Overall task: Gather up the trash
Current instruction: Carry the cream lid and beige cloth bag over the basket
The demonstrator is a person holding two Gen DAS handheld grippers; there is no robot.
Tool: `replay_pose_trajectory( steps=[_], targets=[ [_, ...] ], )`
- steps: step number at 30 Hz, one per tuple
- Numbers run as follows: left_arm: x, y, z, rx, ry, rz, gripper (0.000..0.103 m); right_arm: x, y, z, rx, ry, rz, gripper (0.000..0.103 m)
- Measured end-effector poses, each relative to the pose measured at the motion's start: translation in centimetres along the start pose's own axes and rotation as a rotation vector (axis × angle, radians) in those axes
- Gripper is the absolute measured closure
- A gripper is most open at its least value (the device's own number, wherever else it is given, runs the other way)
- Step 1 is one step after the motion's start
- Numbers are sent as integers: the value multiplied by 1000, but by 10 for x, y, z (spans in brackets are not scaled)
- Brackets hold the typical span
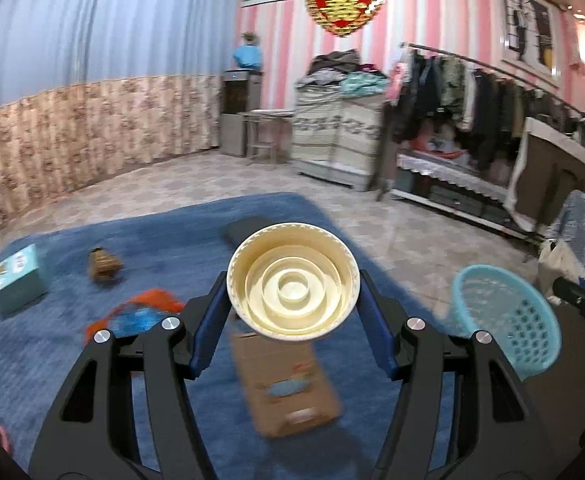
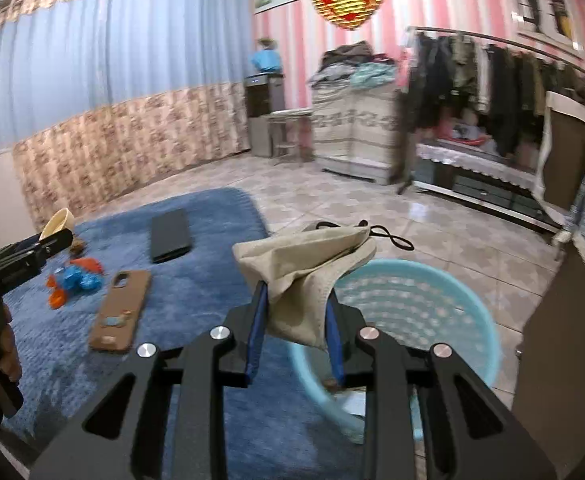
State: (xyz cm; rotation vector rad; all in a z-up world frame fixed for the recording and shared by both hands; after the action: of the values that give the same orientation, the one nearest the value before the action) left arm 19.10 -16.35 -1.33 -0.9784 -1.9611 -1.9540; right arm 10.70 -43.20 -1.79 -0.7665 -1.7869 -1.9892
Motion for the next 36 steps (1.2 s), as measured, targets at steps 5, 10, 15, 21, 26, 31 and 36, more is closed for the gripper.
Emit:
replay_pose_trajectory(
  steps=[5, 10, 15, 21, 26, 31, 36],
  targets=[
    [-14, 3, -42, -27, -58, 6, 42, 11, -5, -41, -51, -67, -10, 76],
    [-22, 3, -83, -66, -115, 5, 42, 15, -10, -72, -99, -115, -18, 76],
    [-29, 6, -114, -110, -165, -2, 42, 13, -15, -95, -141, -147, -19, 76],
    [-38, 6, -153, -170, -224, -4, 42, 8, -24, -110, -174, -180, -10, 76],
    [-52, 8, -176, -202, -266, 17, 42, 4, -29, -120, -190, -211, -5, 76],
    [-69, 8, -194, -229, -313, 43, 42, -1, -30, -128, -205, -232, -6, 76],
    [-86, 5, -209, -271, -341, 59, 42, -12, -37, -130, -215, -246, 14, 76]
  ],
)
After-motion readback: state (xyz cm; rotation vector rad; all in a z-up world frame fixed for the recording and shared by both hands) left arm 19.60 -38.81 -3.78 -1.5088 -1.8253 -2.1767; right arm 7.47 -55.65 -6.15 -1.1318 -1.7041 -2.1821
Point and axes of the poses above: each gripper's, at about its wrist camera, not at the fingertips, and x roughly against the way its jaws point, z to its left, y to its top, the point moved 3 cm from there along -x, roughly the way its jaws point, and after that the axes turned 8 degrees about z, right-handed, at the moved point
